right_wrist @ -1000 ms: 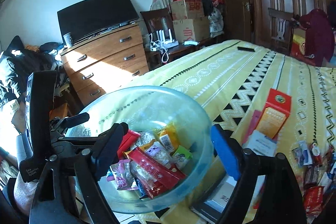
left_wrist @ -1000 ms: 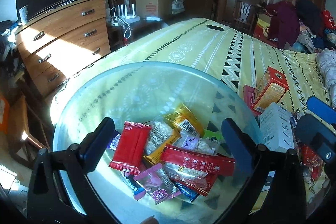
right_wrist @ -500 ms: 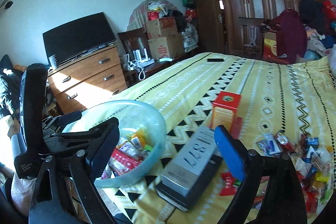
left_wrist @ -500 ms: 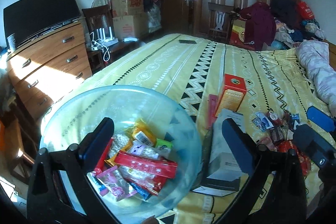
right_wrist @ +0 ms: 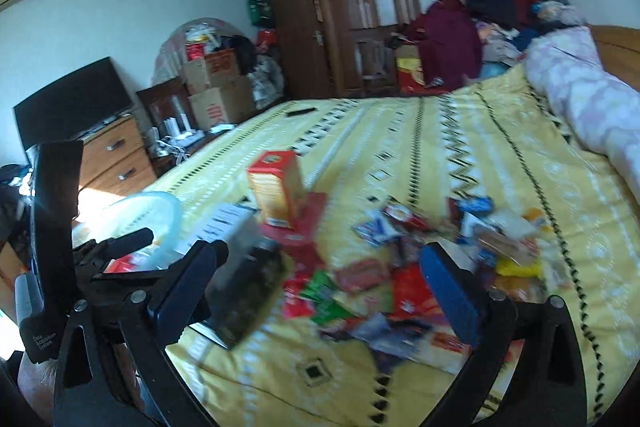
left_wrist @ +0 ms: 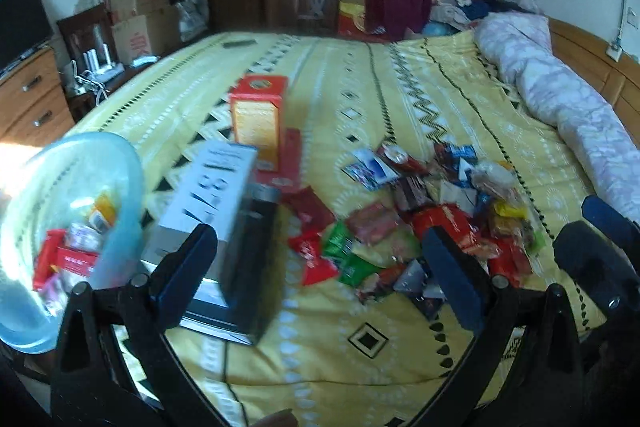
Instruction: Organize snacks
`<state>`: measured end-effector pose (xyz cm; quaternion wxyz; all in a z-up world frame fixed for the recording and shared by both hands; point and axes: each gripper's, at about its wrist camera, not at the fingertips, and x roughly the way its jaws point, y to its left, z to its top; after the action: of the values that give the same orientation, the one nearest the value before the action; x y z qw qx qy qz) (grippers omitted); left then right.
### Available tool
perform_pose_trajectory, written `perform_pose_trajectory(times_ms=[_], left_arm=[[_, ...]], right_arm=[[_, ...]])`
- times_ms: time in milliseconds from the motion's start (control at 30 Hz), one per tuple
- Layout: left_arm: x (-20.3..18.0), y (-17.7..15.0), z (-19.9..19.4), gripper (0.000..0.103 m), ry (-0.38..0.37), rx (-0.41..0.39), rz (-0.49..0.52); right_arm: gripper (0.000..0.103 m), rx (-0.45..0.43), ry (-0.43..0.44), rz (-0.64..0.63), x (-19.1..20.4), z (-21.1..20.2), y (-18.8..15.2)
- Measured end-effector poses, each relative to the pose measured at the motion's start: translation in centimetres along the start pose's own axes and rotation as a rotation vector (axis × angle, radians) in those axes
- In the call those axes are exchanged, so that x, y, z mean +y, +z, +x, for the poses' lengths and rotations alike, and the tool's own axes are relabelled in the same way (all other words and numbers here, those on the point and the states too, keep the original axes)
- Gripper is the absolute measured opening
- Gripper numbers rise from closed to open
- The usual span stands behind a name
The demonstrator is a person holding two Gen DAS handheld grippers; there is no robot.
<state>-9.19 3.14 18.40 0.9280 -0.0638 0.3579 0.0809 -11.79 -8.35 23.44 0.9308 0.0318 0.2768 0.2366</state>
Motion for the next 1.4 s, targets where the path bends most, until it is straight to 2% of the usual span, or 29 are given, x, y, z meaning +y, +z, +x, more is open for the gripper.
perform_pose_trajectory(times_ms=[33,100,300,433,533,600,700,733,767,900,1000,1100,1300,1400], left_arm=[[-1.1,-0.9,1.6,0.103,-0.033,0.043,0.023],[-2.2,-2.2,3.5,0.103,-0.051,0.093,0.045],[-2.2,-6.5,8.4,0.103,-0.017,0.206,0.032],[-2.4,-8.3,10.2,0.103,-0.004,0.207,0.047],[-3.1,-8.9,10.3,0.103,0.052,0.139,0.081],[-3.4,-9.4,10.4,0.103,0.077,0.103,0.086],[-3.9,-10.1,11.0,0.103,0.079,0.124,0.099],[-4.3,-10.4,10.4,0.103,0.091,0.105,0.111],[-5.0,-10.7,9.7,0.103,0.074,0.085,0.132],[-6.7,-10.9,10.6,0.103,0.011,0.109,0.168],[-7.2,-10.9,12.4,0.103,-0.036,0.166,0.154],[-7.5,-11.4,13.8,0.103,-0.043,0.189,0.151],[-7.6,-12.0,13.9,0.103,-0.038,0.16,0.145],[-7.4,-12.0,14.1,0.103,-0.047,0.162,0.137]], right_arm=[[0.103,0.015,-0.02,0.012,-1.2,0.0,-0.7],[0.103,0.06,-0.062,0.039,-3.9,0.2,-2.5],[0.103,0.206,-0.134,0.08,-10.6,2.1,-8.8],[0.103,0.277,-0.149,0.111,-13.6,4.0,-12.8],[0.103,0.278,-0.157,0.113,-15.6,5.1,-14.5],[0.103,0.271,-0.159,0.1,-16.3,5.7,-14.9],[0.103,0.278,-0.166,0.092,-17.2,6.6,-15.7],[0.103,0.283,-0.168,0.097,-17.5,7.0,-15.9],[0.103,0.287,-0.17,0.104,-17.8,7.1,-16.2],[0.103,0.279,-0.162,0.111,-18.4,7.5,-17.3],[0.103,0.279,-0.162,0.101,-18.5,7.9,-17.5],[0.103,0.289,-0.163,0.09,-18.5,8.4,-17.5],[0.103,0.277,-0.166,0.044,-18.1,8.7,-17.9],[0.103,0.262,-0.136,0.076,-18.8,8.8,-18.0]])
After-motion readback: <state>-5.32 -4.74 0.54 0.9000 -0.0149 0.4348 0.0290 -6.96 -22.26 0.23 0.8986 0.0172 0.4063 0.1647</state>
